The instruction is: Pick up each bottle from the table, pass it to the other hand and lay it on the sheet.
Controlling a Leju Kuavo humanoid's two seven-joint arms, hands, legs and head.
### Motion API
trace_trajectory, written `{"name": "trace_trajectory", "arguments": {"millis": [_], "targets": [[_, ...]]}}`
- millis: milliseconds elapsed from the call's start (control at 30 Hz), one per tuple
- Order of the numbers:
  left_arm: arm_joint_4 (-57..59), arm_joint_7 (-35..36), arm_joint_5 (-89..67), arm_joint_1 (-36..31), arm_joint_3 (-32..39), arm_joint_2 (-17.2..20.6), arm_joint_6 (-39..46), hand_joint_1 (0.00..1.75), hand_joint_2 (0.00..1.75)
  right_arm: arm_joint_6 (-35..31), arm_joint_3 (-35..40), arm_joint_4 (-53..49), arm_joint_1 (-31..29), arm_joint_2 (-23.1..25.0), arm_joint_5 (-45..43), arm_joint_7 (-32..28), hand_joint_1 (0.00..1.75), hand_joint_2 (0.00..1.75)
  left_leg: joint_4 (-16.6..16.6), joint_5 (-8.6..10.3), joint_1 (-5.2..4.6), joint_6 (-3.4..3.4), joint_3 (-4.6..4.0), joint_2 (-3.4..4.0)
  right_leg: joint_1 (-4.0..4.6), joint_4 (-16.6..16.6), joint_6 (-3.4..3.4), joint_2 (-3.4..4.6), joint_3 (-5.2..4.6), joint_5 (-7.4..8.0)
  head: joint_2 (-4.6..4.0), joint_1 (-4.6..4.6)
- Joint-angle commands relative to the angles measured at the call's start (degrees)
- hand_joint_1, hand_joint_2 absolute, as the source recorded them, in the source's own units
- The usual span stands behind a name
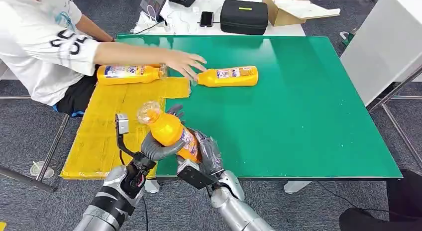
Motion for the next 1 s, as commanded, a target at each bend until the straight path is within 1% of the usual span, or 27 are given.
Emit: {"name": "trace_trajectory", "arguments": {"millis": [33,100,133,200,267,300,400,500,567,633,767,867,933,967,1000], "targets": [[3.0,0.2,-0.2,-2.9,-3.5,-0.6,-0.5,0.07,1.75,1.2,3.3,5.0,-1.5,0.5,0.6,0.2,1.73,1.75,0.0,-0.11,0.05,0.04,0.26,-0.03,0.09,0.0,-0.11,-0.12,0.3,-0.12,0.0,0.0],[3.0,0.2,-0.2,-2.9,-3.5,-0.6,-0.5,0.07,1.75,1.2,3.3,5.0,-1.5,0.5,0.6,0.2,1.73,1.75,0.0,-0.01,0.01,0.02,0.05,-0.03,0.02,0.0,-0.04,-0.07,0.06,-0.02,0.02,-0.02],[3.0,0.2,-0.2,-2.9,-3.5,-0.6,-0.5,0.07,1.75,1.2,3.3,5.0,-1.5,0.5,0.6,0.2,1.73,1.75,0.0,-0.11,0.06,0.04,0.25,-0.03,0.1,0.0,-0.11,-0.12,0.31,-0.11,0.0,-0.02],[3.0,0.2,-0.2,-2.9,-3.5,-0.6,-0.5,0.07,1.75,1.2,3.3,5.0,-1.5,0.5,0.6,0.2,1.73,1.75,0.0,-0.12,0.05,0.05,0.27,-0.04,0.09,0.0,-0.11,-0.13,0.32,-0.13,0.0,0.0],[3.0,0.2,-0.2,-2.9,-3.5,-0.6,-0.5,0.07,1.75,1.2,3.3,5.0,-1.5,0.5,0.6,0.2,1.73,1.75,0.0,-0.04,0.03,0.03,0.11,-0.03,0.05,0.0,-0.06,-0.09,0.14,-0.05,0.0,-0.02],[3.0,0.2,-0.2,-2.9,-3.5,-0.6,-0.5,0.07,1.75,1.2,3.3,5.0,-1.5,0.5,0.6,0.2,1.73,1.75,0.0,-0.11,0.06,0.05,0.25,-0.04,0.09,0.0,-0.1,-0.13,0.31,-0.12,0.0,0.0],[3.0,0.2,-0.2,-2.9,-3.5,-0.6,-0.5,0.07,1.75,1.2,3.3,5.0,-1.5,0.5,0.6,0.2,1.73,1.75,0.0,-0.02,0.01,0.02,0.08,-0.03,0.03,0.0,-0.05,-0.08,0.1,-0.04,0.0,0.0],[3.0,0.2,-0.2,-2.9,-3.5,-0.6,-0.5,0.07,1.75,1.2,3.3,5.0,-1.5,0.5,0.6,0.2,1.73,1.75,0.0,-0.11,0.06,0.05,0.26,-0.04,0.1,0.0,-0.11,-0.14,0.32,-0.12,0.0,0.0],[3.0,0.2,-0.2,-2.9,-3.5,-0.6,-0.5,0.07,1.75,1.2,3.3,5.0,-1.5,0.5,0.6,0.2,1.73,1.75,0.0,-0.04,0.03,0.03,0.11,-0.03,0.05,0.0,-0.06,-0.09,0.14,-0.05,0.0,0.0],[3.0,0.2,-0.2,-2.9,-3.5,-0.6,-0.5,0.07,1.75,1.2,3.3,5.0,-1.5,0.5,0.6,0.2,1.73,1.75,0.0,-0.16,0.07,0.05,0.37,-0.03,0.12,0.0,-0.14,-0.15,0.43,-0.16,0.0,0.0],[3.0,0.2,-0.2,-2.9,-3.5,-0.6,-0.5,0.07,1.75,1.2,3.3,5.0,-1.5,0.5,0.6,0.2,1.73,1.75,0.0,-0.04,0.01,0.03,0.11,-0.04,0.03,0.0,-0.06,-0.1,0.13,-0.06,0.0,0.0],[3.0,0.2,-0.2,-2.9,-3.5,-0.6,-0.5,0.07,1.75,1.2,3.3,5.0,-1.5,0.5,0.6,0.2,1.73,1.75,0.0,-0.12,0.05,0.04,0.27,-0.04,0.09,0.0,-0.11,-0.14,0.31,-0.13,0.0,0.0],[3.0,0.2,-0.2,-2.9,-3.5,-0.6,-0.5,0.07,1.75,1.2,3.3,5.0,-1.5,0.5,0.6,0.2,1.73,1.75,0.0,-0.03,0.02,0.02,0.09,-0.04,0.04,0.0,-0.06,-0.09,0.12,-0.05,0.02,0.0],[3.0,0.2,-0.2,-2.9,-3.5,-0.6,-0.5,0.07,1.75,1.2,3.3,5.0,-1.5,0.5,0.6,0.2,1.73,1.75,0.0,-0.11,0.05,0.04,0.26,-0.04,0.08,0.0,-0.1,-0.13,0.3,-0.12,0.0,0.0],[0.9,-3.5,3.0,-1.9,-1.5,-1.4,-4.2,0.47,1.75,0.1,2.0,4.5,-1.6,0.6,-0.5,0.7,1.75,1.75,0.0,-0.06,0.02,0.03,0.15,-0.04,0.04,0.0,-0.07,-0.11,0.18,-0.08,0.0,0.0]]}}
